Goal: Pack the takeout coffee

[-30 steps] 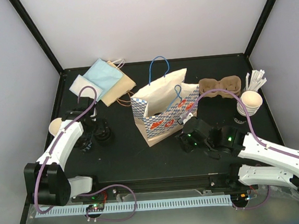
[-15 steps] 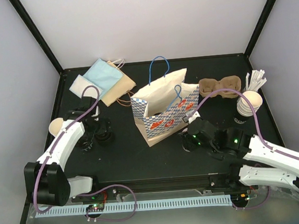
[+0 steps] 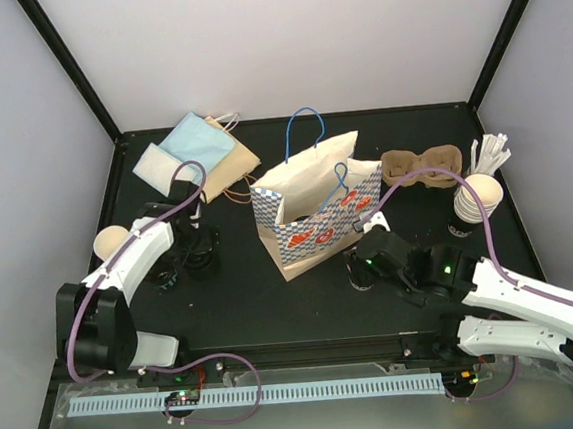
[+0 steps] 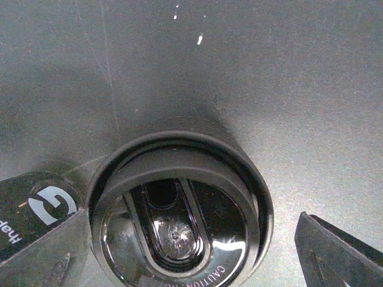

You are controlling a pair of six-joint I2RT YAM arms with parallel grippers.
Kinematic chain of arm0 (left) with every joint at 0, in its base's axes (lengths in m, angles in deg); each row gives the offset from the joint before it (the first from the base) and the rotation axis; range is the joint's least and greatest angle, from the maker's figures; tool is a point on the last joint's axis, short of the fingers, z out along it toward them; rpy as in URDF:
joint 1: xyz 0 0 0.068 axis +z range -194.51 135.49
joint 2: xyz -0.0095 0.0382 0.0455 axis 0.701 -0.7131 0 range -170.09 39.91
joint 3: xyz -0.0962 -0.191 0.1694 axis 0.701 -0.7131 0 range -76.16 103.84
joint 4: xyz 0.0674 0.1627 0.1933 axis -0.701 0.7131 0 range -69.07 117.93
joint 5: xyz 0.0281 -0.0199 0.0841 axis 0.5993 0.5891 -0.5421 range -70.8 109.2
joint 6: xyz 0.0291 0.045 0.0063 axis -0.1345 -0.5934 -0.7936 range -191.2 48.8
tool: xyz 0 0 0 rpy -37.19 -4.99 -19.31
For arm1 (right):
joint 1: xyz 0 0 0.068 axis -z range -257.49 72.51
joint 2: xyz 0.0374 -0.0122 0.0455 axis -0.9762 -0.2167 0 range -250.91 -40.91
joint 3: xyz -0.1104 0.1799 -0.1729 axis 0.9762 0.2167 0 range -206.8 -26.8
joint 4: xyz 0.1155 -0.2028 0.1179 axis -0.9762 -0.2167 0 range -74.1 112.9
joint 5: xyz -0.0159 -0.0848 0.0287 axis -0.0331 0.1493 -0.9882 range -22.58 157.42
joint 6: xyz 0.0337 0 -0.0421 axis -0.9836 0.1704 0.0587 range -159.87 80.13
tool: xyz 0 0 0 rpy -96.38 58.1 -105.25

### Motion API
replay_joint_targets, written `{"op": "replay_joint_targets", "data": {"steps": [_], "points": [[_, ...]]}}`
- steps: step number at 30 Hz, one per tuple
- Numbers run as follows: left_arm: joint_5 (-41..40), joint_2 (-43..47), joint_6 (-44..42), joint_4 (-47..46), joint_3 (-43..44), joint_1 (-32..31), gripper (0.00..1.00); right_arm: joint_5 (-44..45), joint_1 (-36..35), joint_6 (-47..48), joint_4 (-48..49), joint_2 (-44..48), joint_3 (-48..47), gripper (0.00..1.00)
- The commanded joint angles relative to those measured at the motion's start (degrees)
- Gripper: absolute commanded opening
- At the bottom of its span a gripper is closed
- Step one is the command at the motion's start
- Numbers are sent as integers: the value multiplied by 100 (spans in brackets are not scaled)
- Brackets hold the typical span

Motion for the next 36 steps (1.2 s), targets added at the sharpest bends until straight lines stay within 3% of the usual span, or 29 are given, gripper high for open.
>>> {"op": "replay_joint_targets", "data": {"steps": [1,12,30,36], "points": [[-251,-200,-12,-49,274,-46,93,159,-10,-95,51,-64,-23,61],[-330,-360,21,-73,250,-21,89,152,-3,-99,46,-70,14,62],[-204,-90,67,27,268,5,67,143,-5,-152,-16,-59,18,62],[-210,142,75,220,358,4,69,144,0,-161,-35,-63,8,62]]}}
